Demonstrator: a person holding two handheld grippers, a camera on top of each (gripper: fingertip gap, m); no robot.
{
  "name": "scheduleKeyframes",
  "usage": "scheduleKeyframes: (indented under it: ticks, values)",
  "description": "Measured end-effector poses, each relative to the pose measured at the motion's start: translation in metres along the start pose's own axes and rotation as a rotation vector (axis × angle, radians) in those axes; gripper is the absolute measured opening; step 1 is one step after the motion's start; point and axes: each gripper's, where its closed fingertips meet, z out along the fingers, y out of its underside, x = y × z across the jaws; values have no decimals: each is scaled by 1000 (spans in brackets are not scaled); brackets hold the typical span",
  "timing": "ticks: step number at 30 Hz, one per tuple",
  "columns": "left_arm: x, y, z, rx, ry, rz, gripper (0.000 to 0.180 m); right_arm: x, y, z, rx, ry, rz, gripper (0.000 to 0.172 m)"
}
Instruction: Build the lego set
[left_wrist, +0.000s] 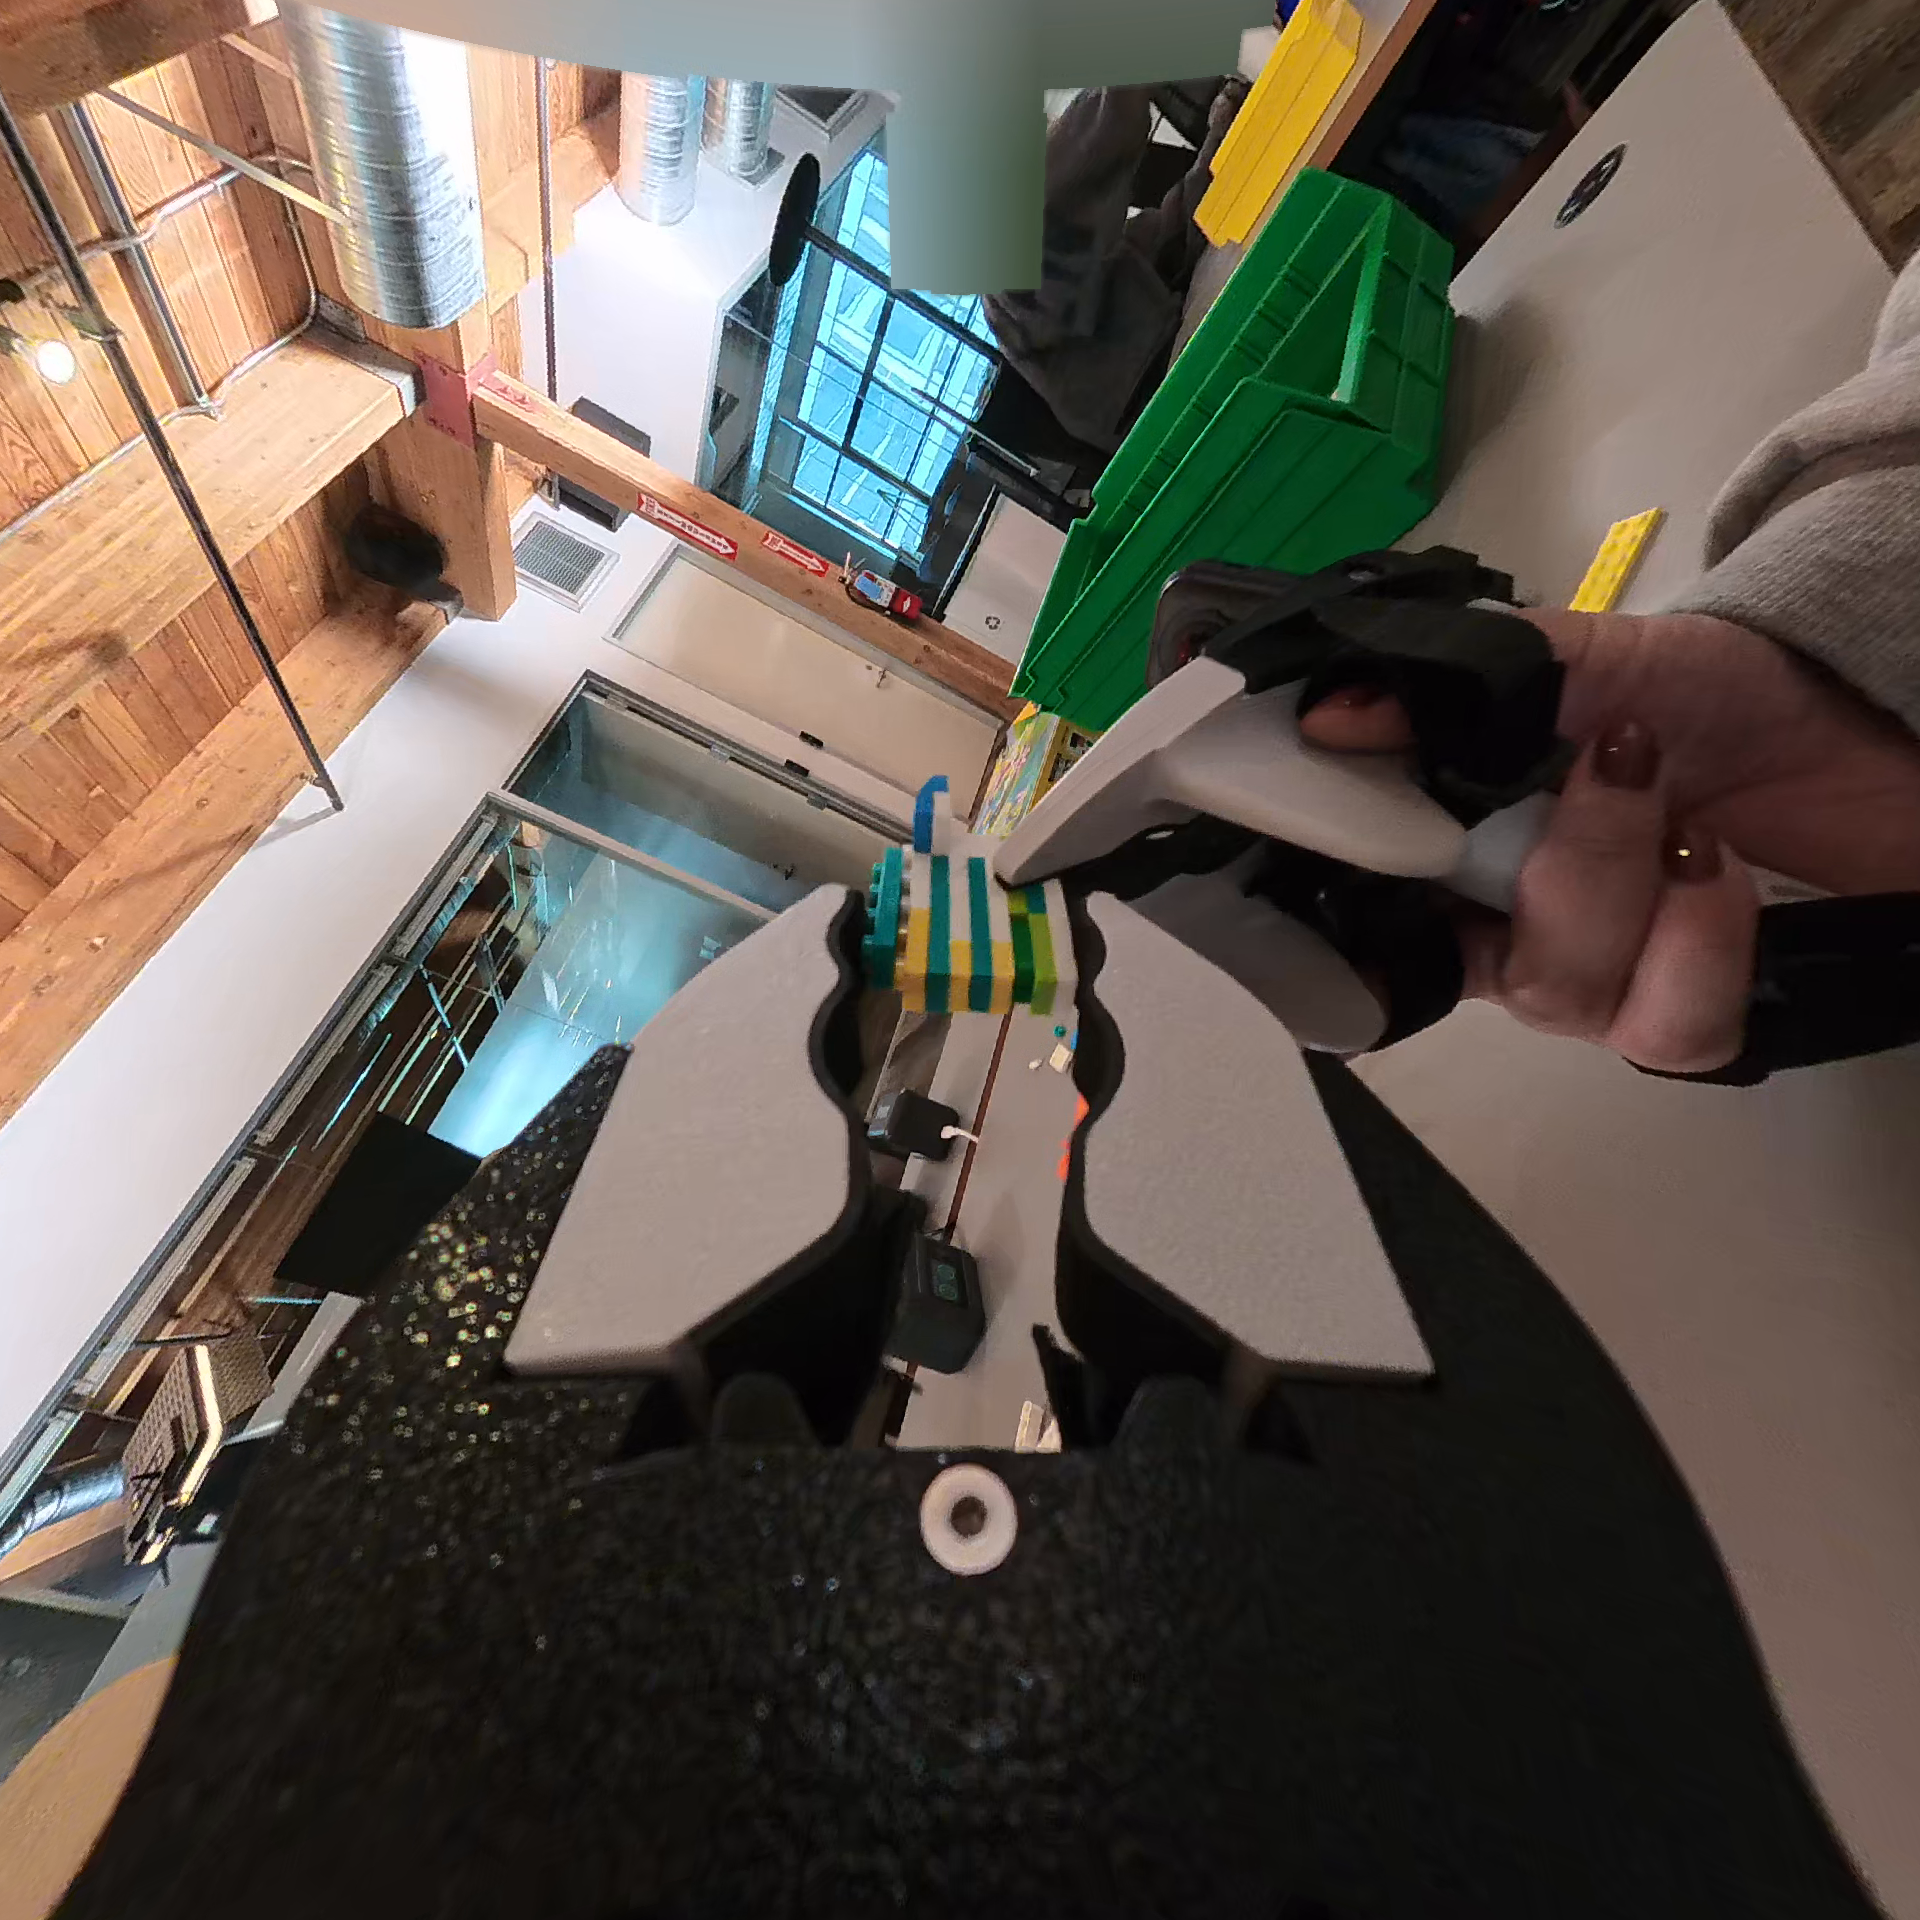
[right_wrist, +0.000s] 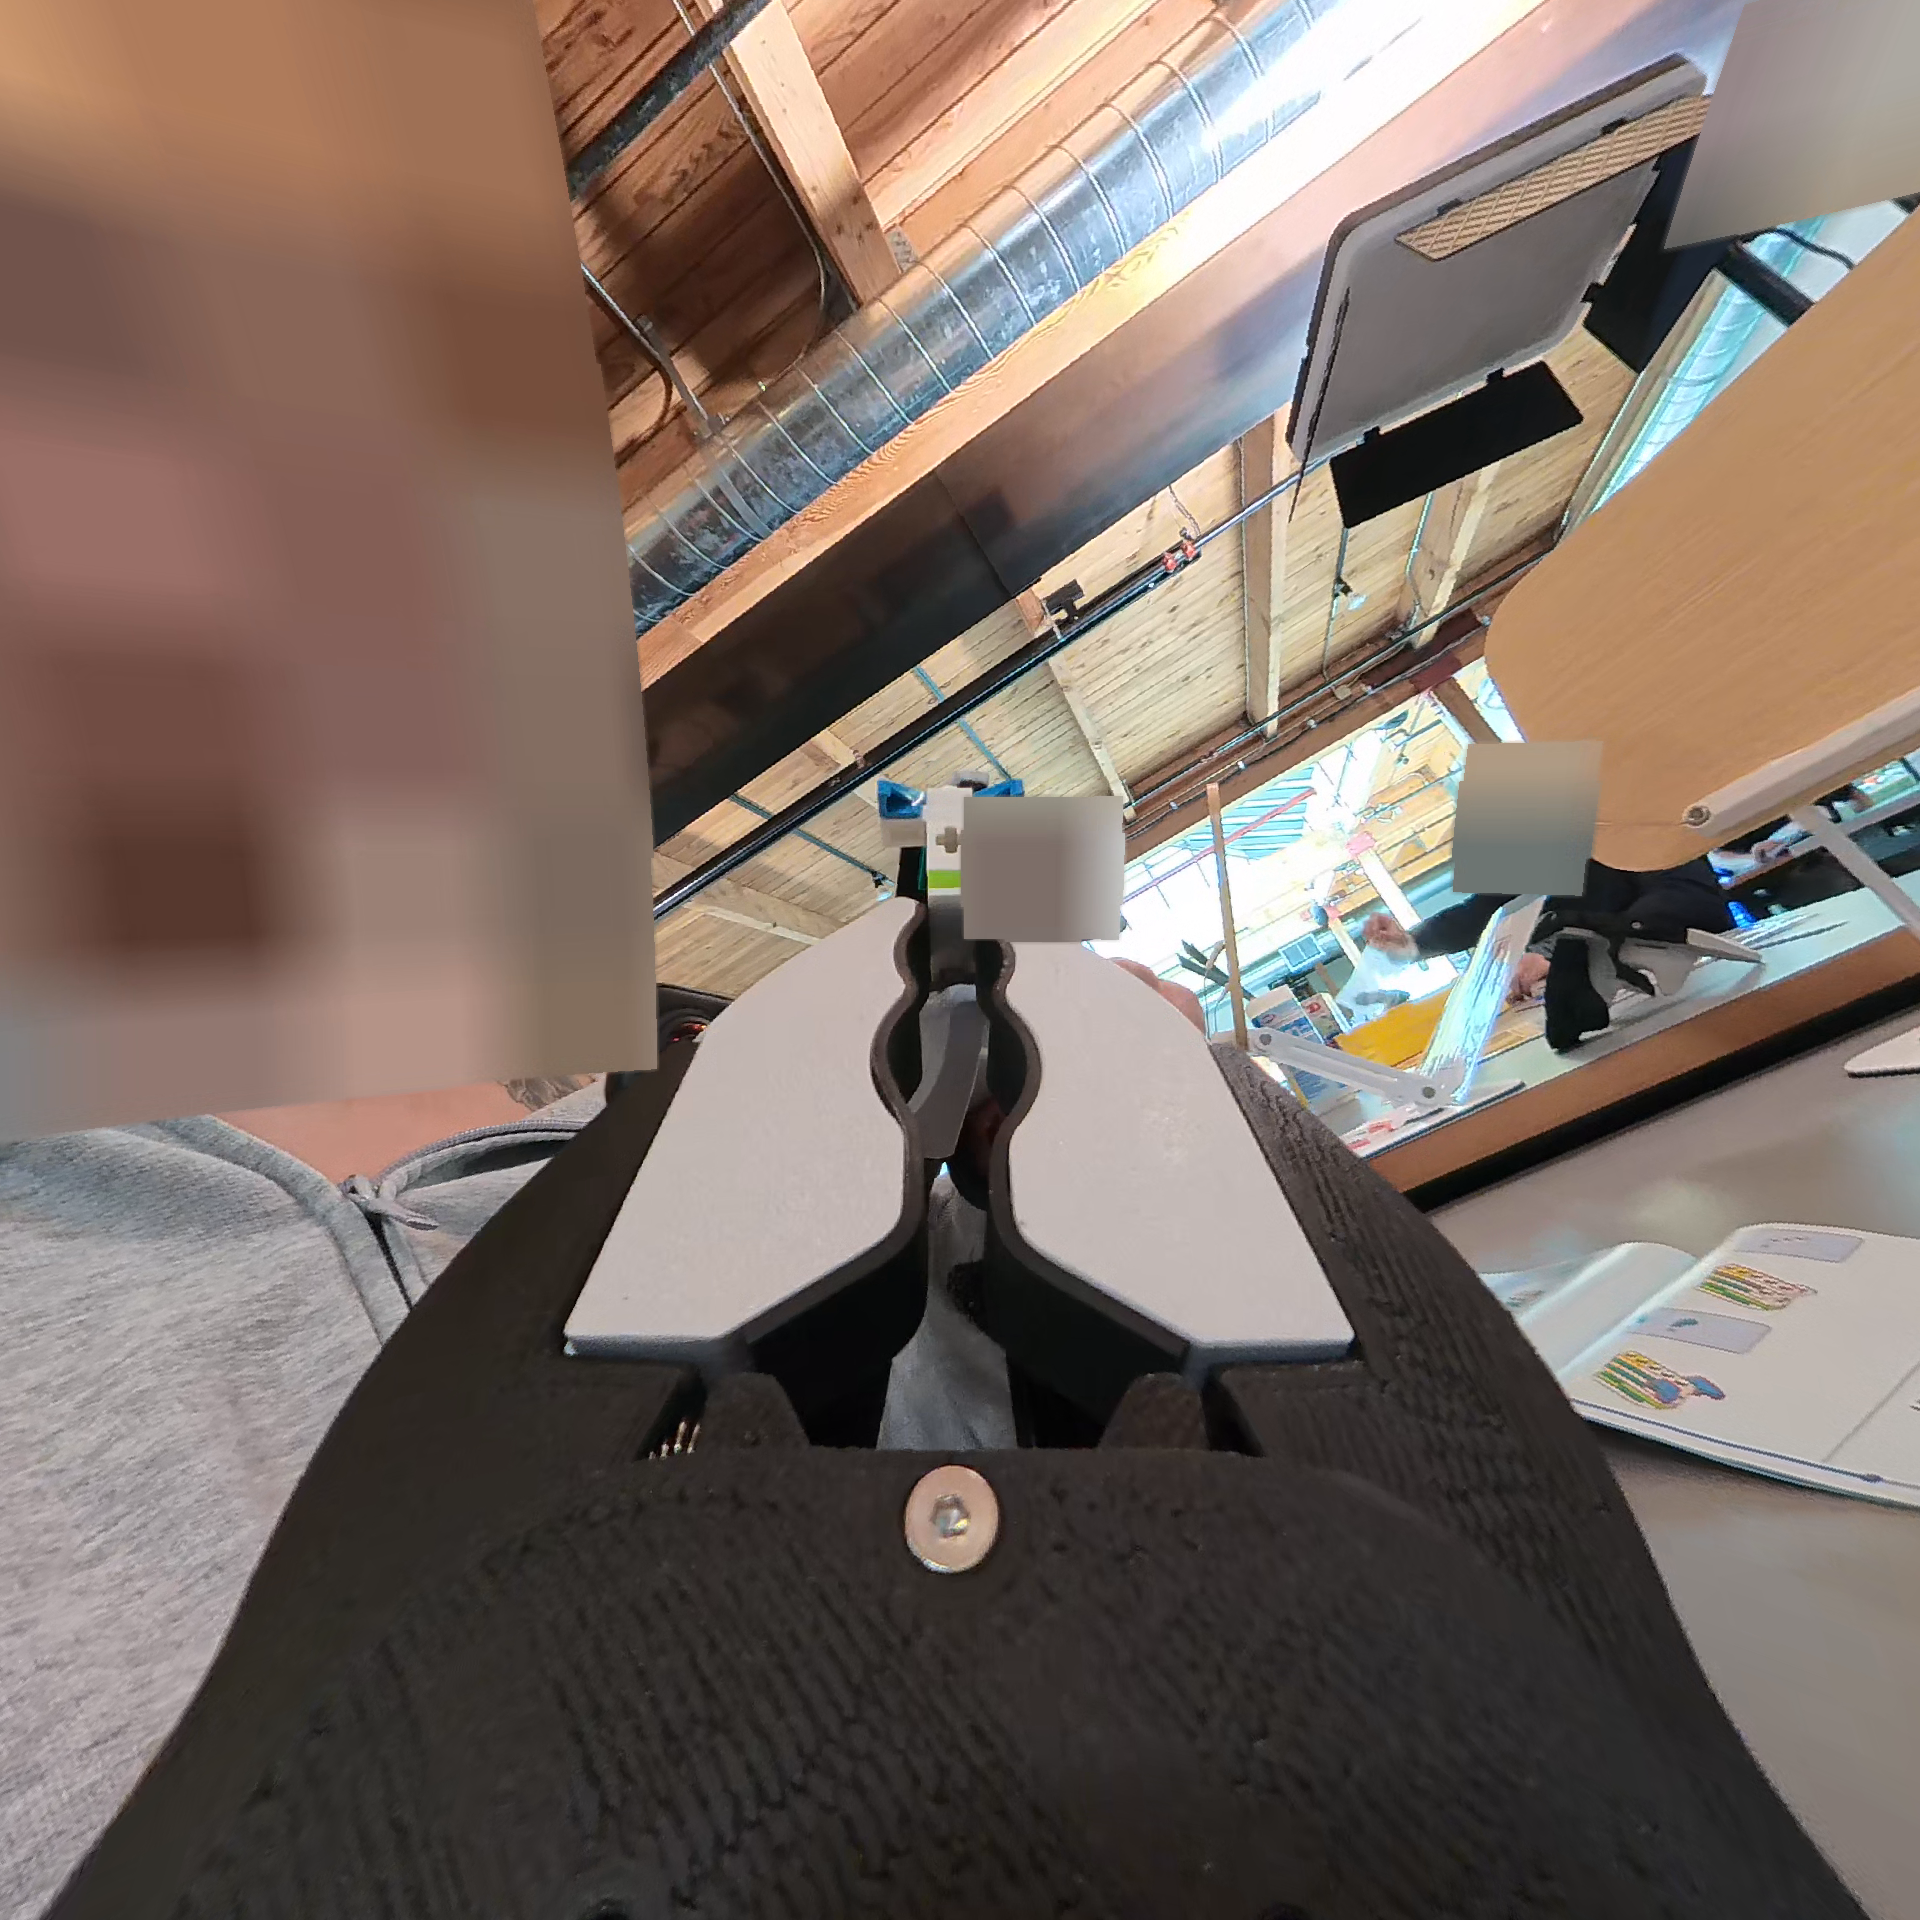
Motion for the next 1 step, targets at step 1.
scheduleKeyframes:
  ticks: [1]
  values:
    - [0, -1, -1, 8, 7, -5, 37, -1, 1, 0, -3, -3, 3, 6]
